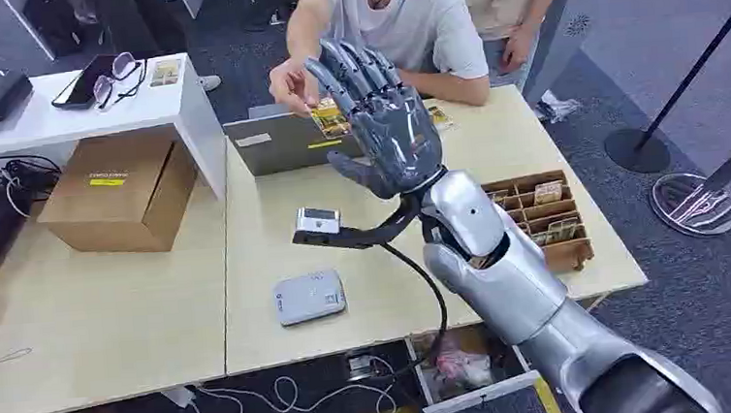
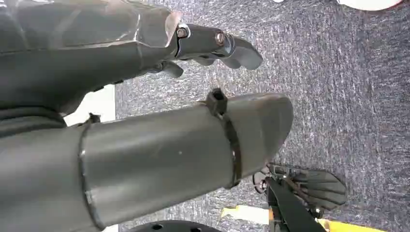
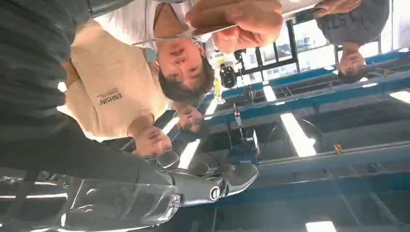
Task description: Pass the card to the sensor for recognition and then transmit it.
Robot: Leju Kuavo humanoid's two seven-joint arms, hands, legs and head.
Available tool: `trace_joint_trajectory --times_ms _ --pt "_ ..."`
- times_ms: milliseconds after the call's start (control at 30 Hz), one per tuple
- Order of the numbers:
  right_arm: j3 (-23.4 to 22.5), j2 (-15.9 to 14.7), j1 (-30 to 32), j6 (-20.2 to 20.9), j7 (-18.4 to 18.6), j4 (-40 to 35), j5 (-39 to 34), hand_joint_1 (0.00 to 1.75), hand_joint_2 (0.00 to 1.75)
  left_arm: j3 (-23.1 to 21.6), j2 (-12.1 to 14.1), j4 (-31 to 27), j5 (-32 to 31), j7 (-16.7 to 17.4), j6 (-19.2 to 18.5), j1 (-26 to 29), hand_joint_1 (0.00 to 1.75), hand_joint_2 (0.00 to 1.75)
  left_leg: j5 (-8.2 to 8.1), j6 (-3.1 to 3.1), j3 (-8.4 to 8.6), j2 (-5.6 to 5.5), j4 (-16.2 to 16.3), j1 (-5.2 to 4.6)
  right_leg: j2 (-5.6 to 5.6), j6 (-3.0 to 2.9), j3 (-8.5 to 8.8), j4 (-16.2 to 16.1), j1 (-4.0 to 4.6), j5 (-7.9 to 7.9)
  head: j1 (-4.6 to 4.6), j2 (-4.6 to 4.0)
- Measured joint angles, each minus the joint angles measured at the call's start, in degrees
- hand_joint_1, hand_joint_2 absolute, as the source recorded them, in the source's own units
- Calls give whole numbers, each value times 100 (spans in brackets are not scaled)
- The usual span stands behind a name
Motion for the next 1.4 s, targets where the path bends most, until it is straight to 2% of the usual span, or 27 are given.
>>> trace_joint_trajectory --times_ms 800,867,900,967,1033,1067,1133,1167,1233,1300,1400 --pt "122 144 -184 35 66 561 24 0 175 0 0 0 4 0 4 23 0 0 1 -1 0 -1 0 0 -1 0 0 1 0 0 -2 0" --pt "125 157 -187 35 66 586 24 5 175 0 0 0 4 0 7 27 0 0 1 -1 0 -1 0 0 -1 0 0 1 0 0 -2 0" --pt "127 162 -189 35 66 594 22 17 175 0 0 0 4 0 7 27 0 0 1 -1 0 -1 0 0 0 0 0 1 0 0 -2 0" --pt "138 164 -205 35 66 616 6 24 175 0 0 0 4 -4 9 28 0 0 1 -1 0 -1 0 0 -1 0 0 1 0 0 0 0" --pt "151 168 -220 31 59 629 -33 47 175 0 0 0 7 -15 20 33 0 0 1 -1 0 -1 0 0 -1 0 0 1 0 0 -2 0" --pt "159 168 -226 31 59 636 -39 51 175 0 0 0 7 -17 24 33 0 0 2 -1 1 -1 0 0 0 0 0 1 0 0 -2 0" --pt "177 170 -241 26 59 645 -61 87 175 0 0 0 9 -22 33 36 0 0 2 -1 1 -1 0 0 0 0 0 1 0 0 0 0" --pt "188 173 -247 26 59 649 -68 87 175 0 0 0 9 -28 44 39 0 0 2 -1 1 -1 0 0 0 0 0 1 0 0 -2 0" --pt "205 175 -251 22 59 660 -85 112 175 0 0 0 9 -48 55 46 0 0 2 -1 1 -1 0 0 0 0 0 1 0 0 -2 0" --pt "216 175 -255 20 57 671 -94 129 175 0 0 0 9 -55 59 54 0 0 2 -1 1 -1 0 0 0 0 0 1 0 0 0 0" --pt "229 175 -264 20 57 677 -112 129 175 0 0 0 9 -57 66 62 0 0 2 -1 1 -1 0 0 0 0 0 1 0 0 -2 0"
